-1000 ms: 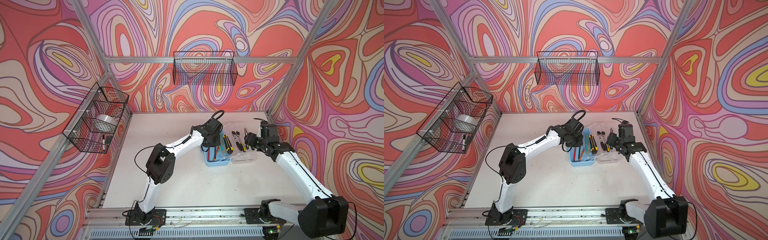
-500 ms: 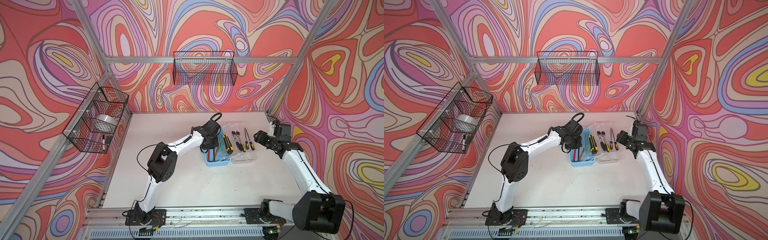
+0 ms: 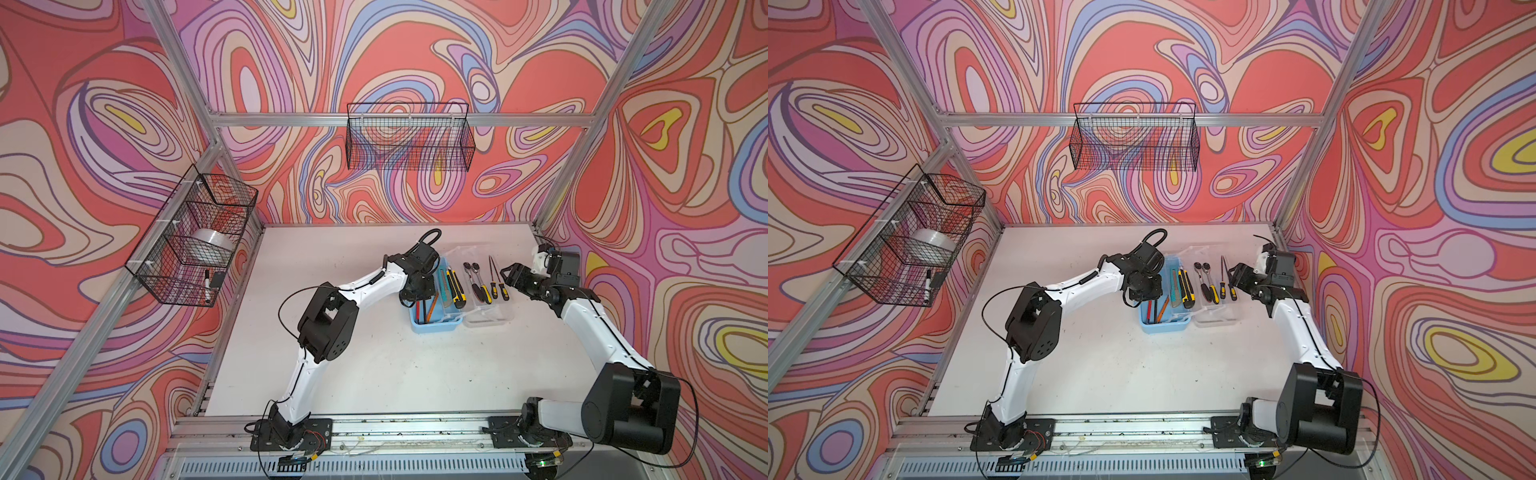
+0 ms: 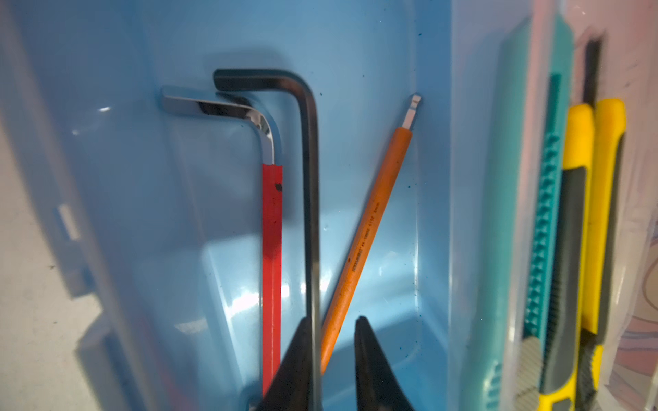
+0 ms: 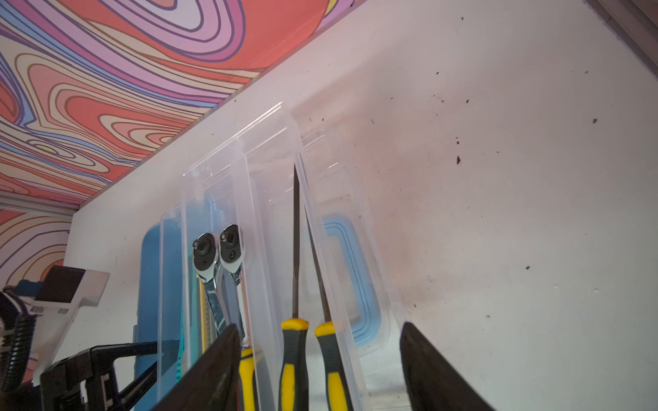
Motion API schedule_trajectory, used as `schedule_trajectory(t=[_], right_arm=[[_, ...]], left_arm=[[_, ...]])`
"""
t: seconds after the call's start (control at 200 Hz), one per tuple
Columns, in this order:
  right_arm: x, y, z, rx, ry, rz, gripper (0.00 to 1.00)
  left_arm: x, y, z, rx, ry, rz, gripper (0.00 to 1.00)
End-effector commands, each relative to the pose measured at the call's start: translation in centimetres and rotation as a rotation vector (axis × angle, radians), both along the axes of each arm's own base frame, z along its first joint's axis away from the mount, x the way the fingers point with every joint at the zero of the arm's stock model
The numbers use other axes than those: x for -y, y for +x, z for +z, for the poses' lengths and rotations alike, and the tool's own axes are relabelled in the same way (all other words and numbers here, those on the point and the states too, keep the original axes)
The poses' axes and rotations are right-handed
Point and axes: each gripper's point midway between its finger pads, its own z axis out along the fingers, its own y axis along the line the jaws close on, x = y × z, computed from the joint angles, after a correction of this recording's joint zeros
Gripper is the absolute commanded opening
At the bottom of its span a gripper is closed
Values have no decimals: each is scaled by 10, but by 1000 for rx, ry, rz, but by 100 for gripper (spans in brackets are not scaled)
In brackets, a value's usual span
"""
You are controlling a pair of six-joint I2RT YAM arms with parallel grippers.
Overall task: Pack the tool kit
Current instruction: 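Lower the black hex key into the box while the right gripper moves away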
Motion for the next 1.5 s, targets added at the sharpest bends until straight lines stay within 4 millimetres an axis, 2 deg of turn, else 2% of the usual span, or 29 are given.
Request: schedule_trajectory(t=[0.0,0.19,0.375,0.491,0.651,0.831,1.031,1.237,1.392,1.497], right_arm=[[1,4,-9,3,32,15,73],[-6,3,-8,11,72,47,74],[-12,-2,-16,-11,100,70,73],[-13,-3,-20,-20,107,73,73],[-15,-3,-21,-26,120,84,72],[-19,-4,-20,-20,134,101,71],[-26,-2,-24,-23,180,132,68],[-27,-2,-18,-8,180,135,66],[-30,-3,-21,-19,196,144,64],[-32,-3,-16,-5,210,152,63]], left_arm=[[-4,4,11,20,-5,17,38],[-9,3,24,42,-3,24,45],[-18,0,46,100,-8,28,53],[-27,-3,56,133,7,22,54],[-47,-10,44,111,62,33,57],[-59,-18,26,72,67,31,51],[-52,-18,19,61,38,-7,42],[-44,-20,12,37,14,-23,31],[-42,-21,11,30,5,-33,29],[-40,-22,8,20,-3,-37,29]])
